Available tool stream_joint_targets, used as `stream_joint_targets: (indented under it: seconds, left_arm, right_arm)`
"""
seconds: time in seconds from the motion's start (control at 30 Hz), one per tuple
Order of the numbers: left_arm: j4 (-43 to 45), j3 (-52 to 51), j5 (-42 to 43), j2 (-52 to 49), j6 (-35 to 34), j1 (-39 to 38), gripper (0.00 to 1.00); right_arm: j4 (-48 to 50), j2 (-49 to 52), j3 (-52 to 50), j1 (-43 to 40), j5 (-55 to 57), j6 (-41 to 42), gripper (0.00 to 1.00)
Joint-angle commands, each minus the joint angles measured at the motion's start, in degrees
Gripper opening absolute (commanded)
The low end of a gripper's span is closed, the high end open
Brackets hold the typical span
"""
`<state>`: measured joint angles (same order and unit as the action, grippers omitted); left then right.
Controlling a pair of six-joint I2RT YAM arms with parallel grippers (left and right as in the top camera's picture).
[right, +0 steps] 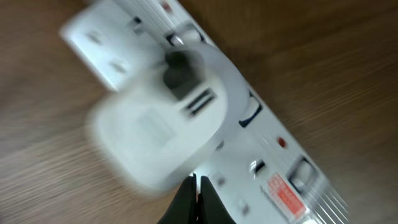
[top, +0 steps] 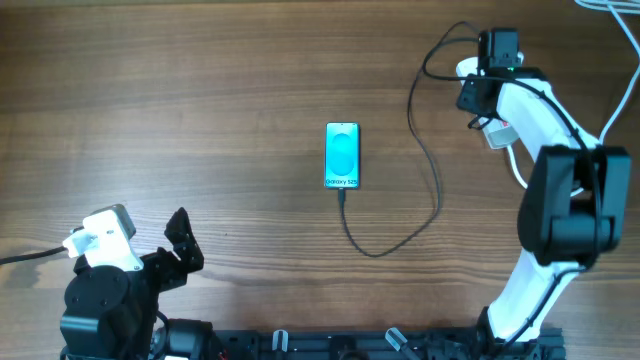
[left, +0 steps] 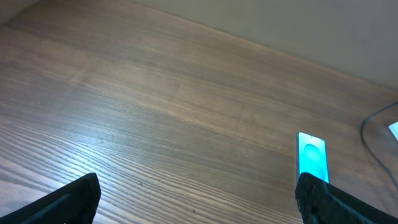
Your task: Plug charger to phone and switch on socket
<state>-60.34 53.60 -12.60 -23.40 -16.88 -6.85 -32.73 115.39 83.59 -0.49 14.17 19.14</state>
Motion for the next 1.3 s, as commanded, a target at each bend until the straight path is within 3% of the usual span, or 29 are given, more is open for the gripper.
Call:
stream_joint_targets:
  seconds: [0.0,0.37,0.63,0.77,1.1,1.27]
  left_arm:
    - [1.75,-0.37,-0.52,0.15,-1.03,-0.15,1.0]
    - [15.67,-3.54,-0.57,0.15,-1.57,-0.15,1.0]
    - [53.18,-23.65,-0.55,0.13,-1.38,-0.15,1.0]
    - [65.18,-34.01,-0.59,0.13,-1.38,-0.09,1.0]
    - [51.69,-38.25,-0.55,0.15,-1.42,-0.11,1.0]
    - [45.62,-38.25,-0.52,0.11,-1.42,-0.11,1.0]
  right_arm:
    - [-0.52,-10.56,-0.02,-0.11,0.92,-0.94,0.04]
    - [-4.7,-27.21,-0.02,-0.11,6.29,-0.94,0.04]
    - [-4.2,-40.5,-0.02,-0.11,-0.68,-0.94,0.05]
    - [-4.85,-43.93,-0.02,-0.11,-3.82,-0.96,0.04]
    - [-5.86,-45.35,-0.02,-0.11,-7.04,-0.83,0.04]
    - [-5.42,-45.33,-0.02,-0.11,-9.64,5.95,0.05]
